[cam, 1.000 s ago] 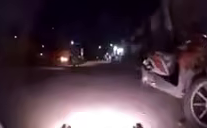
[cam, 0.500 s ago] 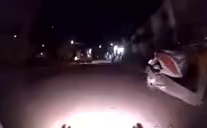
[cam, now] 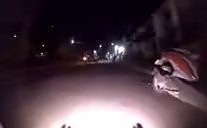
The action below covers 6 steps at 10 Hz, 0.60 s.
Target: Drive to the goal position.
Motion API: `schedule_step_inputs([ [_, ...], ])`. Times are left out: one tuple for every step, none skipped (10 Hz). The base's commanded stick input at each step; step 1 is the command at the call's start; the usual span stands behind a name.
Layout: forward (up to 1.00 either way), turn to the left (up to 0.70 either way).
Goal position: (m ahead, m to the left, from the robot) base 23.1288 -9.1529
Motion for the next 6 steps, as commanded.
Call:
schedule_step_inputs([
  [0.60, 0.00],
  [0.60, 0.00],
  [0.60, 0.00],
  [0.60, 0.00],
  [0.60, 0.00],
  [0.60, 0.00],
])
